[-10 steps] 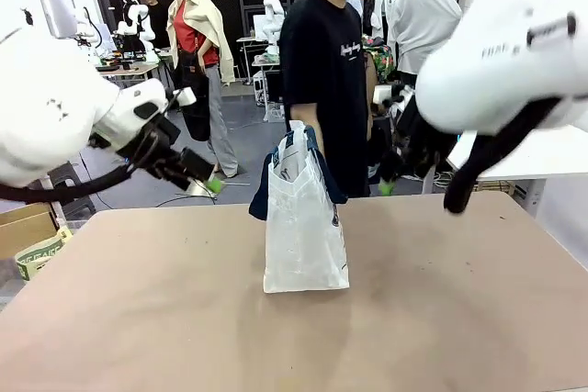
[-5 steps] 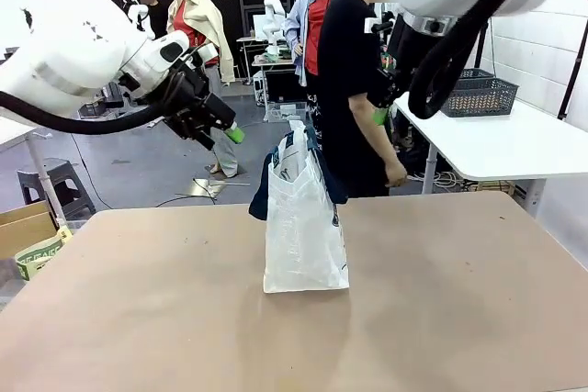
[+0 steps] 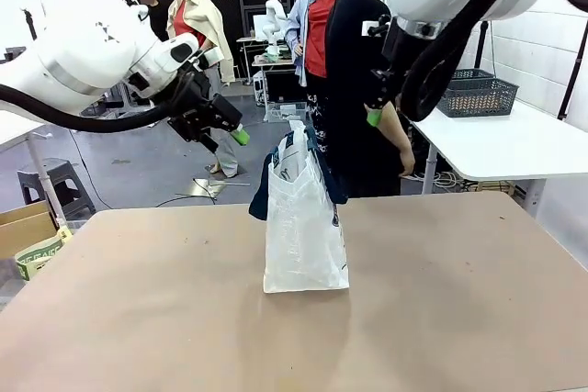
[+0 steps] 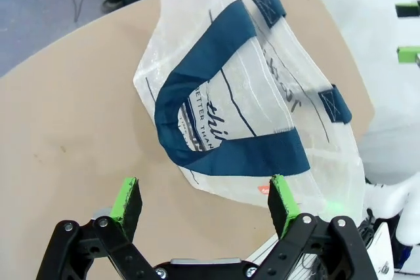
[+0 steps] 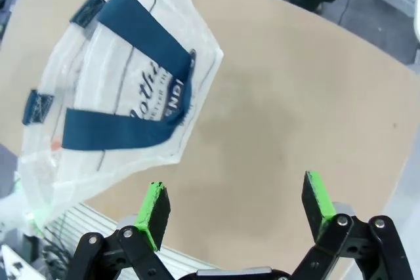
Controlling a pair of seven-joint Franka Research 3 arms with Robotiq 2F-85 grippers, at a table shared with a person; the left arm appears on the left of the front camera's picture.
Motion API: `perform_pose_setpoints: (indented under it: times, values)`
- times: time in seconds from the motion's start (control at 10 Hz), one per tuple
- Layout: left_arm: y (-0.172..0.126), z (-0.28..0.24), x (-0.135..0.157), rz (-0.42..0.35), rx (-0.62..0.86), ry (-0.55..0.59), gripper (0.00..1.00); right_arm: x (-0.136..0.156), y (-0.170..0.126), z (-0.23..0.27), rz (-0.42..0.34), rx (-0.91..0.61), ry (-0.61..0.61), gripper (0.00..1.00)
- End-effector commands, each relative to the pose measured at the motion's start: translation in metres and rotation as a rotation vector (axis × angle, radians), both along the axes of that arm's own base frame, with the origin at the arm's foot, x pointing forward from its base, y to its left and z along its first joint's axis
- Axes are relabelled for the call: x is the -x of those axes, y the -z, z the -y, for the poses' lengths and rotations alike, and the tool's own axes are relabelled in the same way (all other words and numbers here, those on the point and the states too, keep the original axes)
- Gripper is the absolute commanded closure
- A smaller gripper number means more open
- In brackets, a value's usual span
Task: Transfer purchased items from the store into the shopping bag.
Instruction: Open the Reusable shopping bag in the center of the table.
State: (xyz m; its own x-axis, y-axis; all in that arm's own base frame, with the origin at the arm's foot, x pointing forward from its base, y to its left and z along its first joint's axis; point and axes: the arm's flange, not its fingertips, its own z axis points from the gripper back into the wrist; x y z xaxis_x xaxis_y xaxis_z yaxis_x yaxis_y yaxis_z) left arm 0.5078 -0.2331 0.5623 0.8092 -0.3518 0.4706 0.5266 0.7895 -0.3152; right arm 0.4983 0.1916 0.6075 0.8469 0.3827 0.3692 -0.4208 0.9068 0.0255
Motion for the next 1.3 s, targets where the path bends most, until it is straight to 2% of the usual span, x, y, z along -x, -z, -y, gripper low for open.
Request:
perform_pose_setpoints:
  times: [0.0,0.1,0.3,0.4,0.5,0.6,0.7,0.8,1.0,1.2]
  values:
    - [-0.023,0.032,-0.01,-0.071,-0.066,-0.142,0.0,-0.034,-0.016,-0.032,-0.084,-0.1,0.095,0.0]
    - [-0.029,0.044,-0.012,-0.094,-0.078,-0.197,0.0,-0.052,-0.021,-0.043,-0.125,-0.099,0.115,0.0]
    - [-0.025,0.062,-0.019,-0.1,-0.082,-0.223,0.0,-0.088,-0.032,-0.058,-0.136,-0.132,0.121,0.0]
    - [-0.018,0.067,-0.021,-0.134,-0.07,-0.175,0.0,-0.1,-0.029,-0.058,-0.15,-0.165,0.064,0.0]
    - [-0.023,0.053,-0.006,-0.077,-0.066,-0.214,0.0,-0.062,-0.015,-0.047,-0.108,-0.104,0.109,0.0]
    - [-0.023,0.053,-0.006,-0.077,-0.066,-0.214,0.0,-0.062,-0.015,-0.047,-0.108,-0.104,0.109,0.0]
    - [-0.017,0.065,-0.013,-0.101,-0.07,-0.202,0.0,-0.085,-0.018,-0.054,-0.119,-0.133,0.101,0.0]
    - [-0.013,0.071,-0.018,-0.149,-0.054,-0.206,0.0,-0.095,-0.009,-0.064,-0.163,-0.156,0.13,0.0]
    - [0.0,0.079,-0.024,-0.128,-0.013,-0.138,0.0,-0.118,0.004,-0.09,-0.246,-0.174,0.117,0.0]
    - [0.011,0.082,-0.029,-0.156,0.014,-0.121,0.0,-0.129,0.013,-0.104,-0.288,-0.163,0.131,0.0]
